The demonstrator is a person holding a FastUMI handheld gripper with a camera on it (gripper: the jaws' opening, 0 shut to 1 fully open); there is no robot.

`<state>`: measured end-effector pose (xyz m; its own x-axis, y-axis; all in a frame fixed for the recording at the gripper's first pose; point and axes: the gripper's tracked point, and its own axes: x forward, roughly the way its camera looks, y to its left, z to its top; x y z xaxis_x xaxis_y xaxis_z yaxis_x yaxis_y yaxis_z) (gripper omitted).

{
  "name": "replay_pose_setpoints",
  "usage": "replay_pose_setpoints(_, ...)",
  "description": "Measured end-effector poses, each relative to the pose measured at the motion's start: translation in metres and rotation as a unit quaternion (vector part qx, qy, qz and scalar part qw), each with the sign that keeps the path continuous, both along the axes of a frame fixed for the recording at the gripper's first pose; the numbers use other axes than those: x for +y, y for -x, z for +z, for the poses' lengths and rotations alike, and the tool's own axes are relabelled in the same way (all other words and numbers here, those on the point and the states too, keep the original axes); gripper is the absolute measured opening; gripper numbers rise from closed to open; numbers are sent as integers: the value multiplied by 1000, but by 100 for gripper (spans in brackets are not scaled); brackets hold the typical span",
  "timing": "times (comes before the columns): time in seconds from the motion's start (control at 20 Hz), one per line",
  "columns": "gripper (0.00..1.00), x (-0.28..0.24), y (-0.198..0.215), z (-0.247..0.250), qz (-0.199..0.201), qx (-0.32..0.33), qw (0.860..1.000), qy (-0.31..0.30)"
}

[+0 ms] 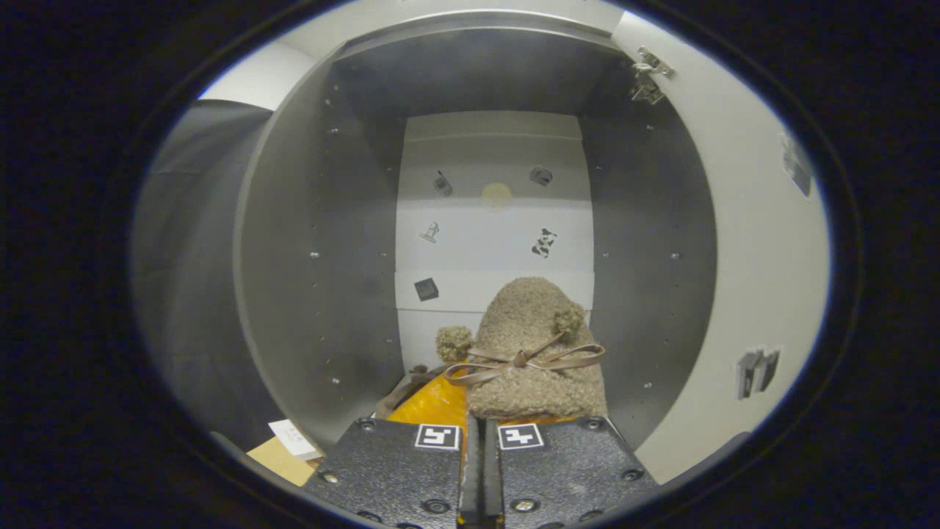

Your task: Open the shoe cabinet door, grab the shoes and put them into the shoe cabinet, then close the shoe cabinet door.

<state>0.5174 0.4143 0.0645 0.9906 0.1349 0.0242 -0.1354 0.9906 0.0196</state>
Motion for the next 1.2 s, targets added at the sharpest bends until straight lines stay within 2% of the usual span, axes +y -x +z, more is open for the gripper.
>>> replay_pose_setpoints(0.2, 6, 1, -58, -8, -9, 23, 1000, 1)
replay_pose_setpoints(0.45, 6, 1, -112, -54, -15, 83, 996, 7)
replay_pose_setpoints(0.7, 6, -5, -141, -103, -27, 154, 988, 18)
replay_pose_setpoints(1.0, 7, -9, -156, -123, -33, 204, 977, 56)
replay_pose_setpoints(1.2, 29, 0, -147, -123, -21, 222, 974, 51)
